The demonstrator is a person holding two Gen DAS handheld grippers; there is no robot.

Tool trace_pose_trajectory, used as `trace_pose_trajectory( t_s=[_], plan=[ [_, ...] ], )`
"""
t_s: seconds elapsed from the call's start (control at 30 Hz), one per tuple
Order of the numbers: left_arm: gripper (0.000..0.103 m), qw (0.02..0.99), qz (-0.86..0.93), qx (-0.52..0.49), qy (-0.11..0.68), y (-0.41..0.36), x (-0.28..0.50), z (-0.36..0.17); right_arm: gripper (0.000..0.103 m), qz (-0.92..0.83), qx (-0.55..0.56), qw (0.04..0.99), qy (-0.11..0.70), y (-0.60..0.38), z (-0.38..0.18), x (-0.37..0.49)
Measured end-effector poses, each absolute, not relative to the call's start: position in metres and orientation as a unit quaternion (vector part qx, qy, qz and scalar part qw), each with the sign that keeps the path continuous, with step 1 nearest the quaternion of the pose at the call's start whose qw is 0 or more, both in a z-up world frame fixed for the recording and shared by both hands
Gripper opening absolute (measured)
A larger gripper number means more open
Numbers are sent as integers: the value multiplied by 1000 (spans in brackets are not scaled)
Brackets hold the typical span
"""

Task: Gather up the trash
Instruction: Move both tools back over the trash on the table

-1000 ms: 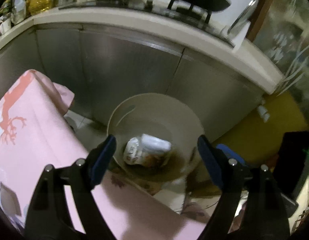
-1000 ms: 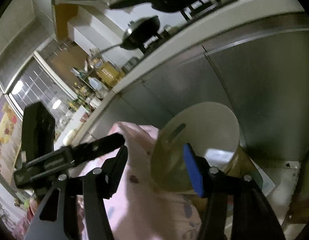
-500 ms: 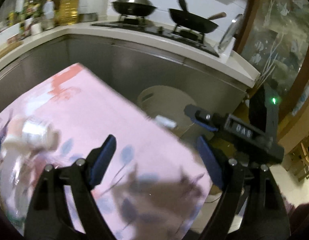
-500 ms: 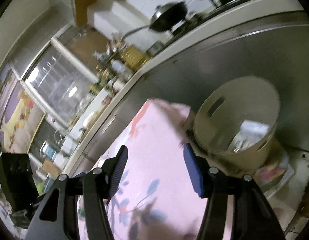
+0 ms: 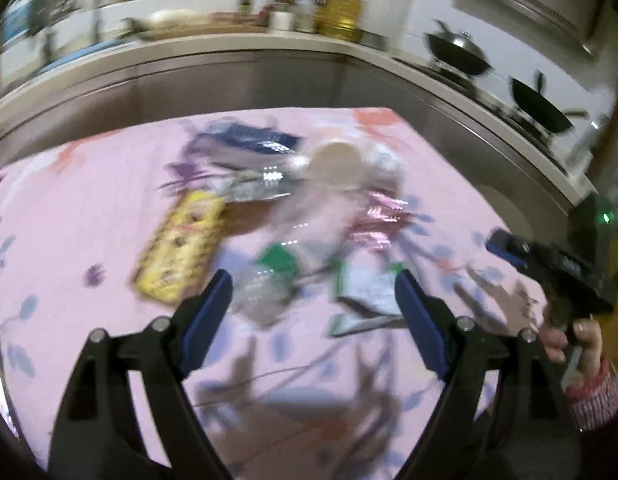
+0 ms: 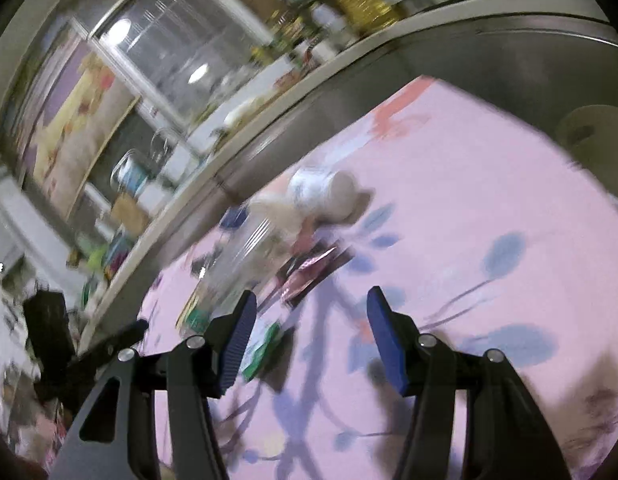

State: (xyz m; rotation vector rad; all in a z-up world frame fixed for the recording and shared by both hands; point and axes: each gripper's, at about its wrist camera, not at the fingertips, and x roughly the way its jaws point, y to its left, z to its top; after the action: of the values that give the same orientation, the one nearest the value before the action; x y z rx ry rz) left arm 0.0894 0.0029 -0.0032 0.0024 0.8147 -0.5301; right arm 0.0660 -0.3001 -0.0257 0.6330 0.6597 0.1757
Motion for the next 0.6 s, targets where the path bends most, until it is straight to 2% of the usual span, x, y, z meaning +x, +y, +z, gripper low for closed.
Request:
trace_pose_trajectory(
  t_s=[0.1, 0.37, 0.6],
  plan=[
    [80, 886, -246, -13, 392, 23, 94, -11, 56, 103, 297, 886, 341, -274, -30, 76],
    [74, 879, -278, 34, 386, -2, 110, -33, 56, 124, 300, 866, 382, -251, -43, 82],
    [73, 870, -296, 56, 391, -20, 130, -46, 49, 132, 325, 844, 406, -246, -54, 89]
  ],
)
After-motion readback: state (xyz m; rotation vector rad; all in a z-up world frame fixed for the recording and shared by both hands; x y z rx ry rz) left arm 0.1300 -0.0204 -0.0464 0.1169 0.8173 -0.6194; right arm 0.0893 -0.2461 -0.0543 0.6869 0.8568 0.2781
